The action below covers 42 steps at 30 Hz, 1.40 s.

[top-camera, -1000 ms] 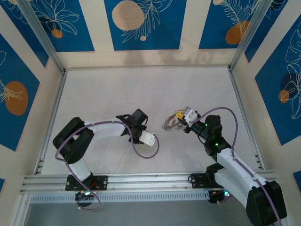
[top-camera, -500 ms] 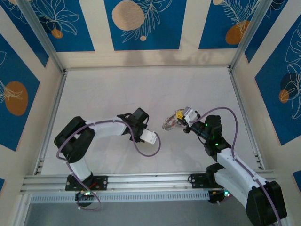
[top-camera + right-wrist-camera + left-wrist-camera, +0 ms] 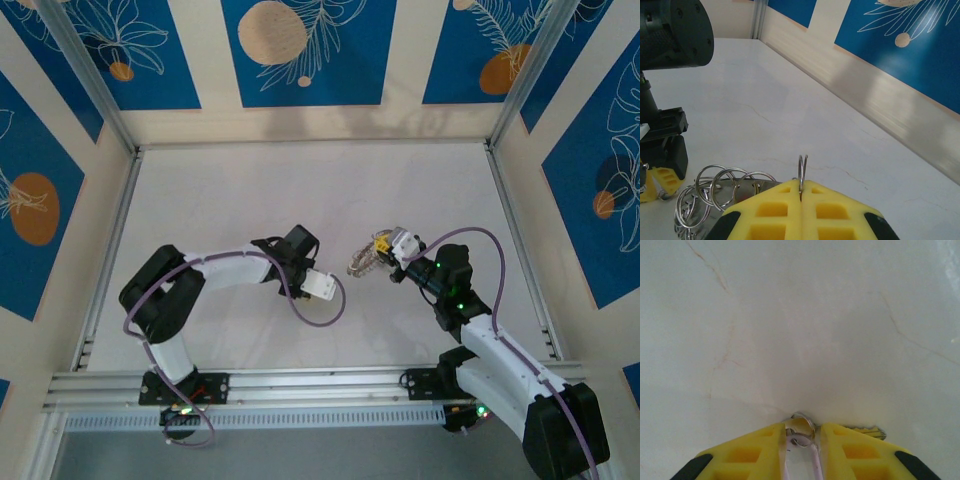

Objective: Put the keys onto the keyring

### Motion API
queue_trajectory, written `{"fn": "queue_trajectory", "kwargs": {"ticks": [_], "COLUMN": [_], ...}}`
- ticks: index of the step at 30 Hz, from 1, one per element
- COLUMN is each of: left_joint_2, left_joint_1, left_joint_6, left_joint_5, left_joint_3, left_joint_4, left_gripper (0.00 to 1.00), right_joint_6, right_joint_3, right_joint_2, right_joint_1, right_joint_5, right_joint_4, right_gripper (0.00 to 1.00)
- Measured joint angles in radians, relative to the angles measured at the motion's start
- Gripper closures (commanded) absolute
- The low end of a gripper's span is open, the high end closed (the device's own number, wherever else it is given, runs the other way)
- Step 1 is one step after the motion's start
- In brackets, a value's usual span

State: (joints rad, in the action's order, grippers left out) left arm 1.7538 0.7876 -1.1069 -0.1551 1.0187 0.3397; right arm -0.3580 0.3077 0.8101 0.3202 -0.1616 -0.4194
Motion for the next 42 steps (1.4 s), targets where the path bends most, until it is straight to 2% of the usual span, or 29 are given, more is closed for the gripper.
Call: {"fn": "queue_trajectory", "kwargs": {"ticks": [16, 33, 38, 42], "left_joint_2": [0.005, 0.031, 0.031, 0.031], "left_joint_1": [-0.02, -0.02, -0.02, -0.02], "left_joint_6": [0.017, 0.027, 0.027, 0.027], "left_joint_5": [-0.046, -0.019, -0.019, -0.019], "left_joint_3": [0.018, 0.016, 0.016, 0.016], "left_joint_4": [0.037, -0.004, -0.003, -0.003], "left_gripper": [0.7, 0.72, 0.79, 0.8], "right_joint_6": [0.002, 0.011, 0.011, 0.011], "right_joint_3": [0.0, 0.0, 0.0, -0.001], "right_joint_2": [0.0, 0.0, 0.0, 0.0], "right_joint_1": [-0.003, -0.008, -0.01, -0.01], "right_joint_5": [0.0, 0.0, 0.0, 0.0], "right_joint_4": [0.0, -0.006, -0.008, -0.008], "right_gripper": [1.0, 1.0, 1.0, 1.0]}}
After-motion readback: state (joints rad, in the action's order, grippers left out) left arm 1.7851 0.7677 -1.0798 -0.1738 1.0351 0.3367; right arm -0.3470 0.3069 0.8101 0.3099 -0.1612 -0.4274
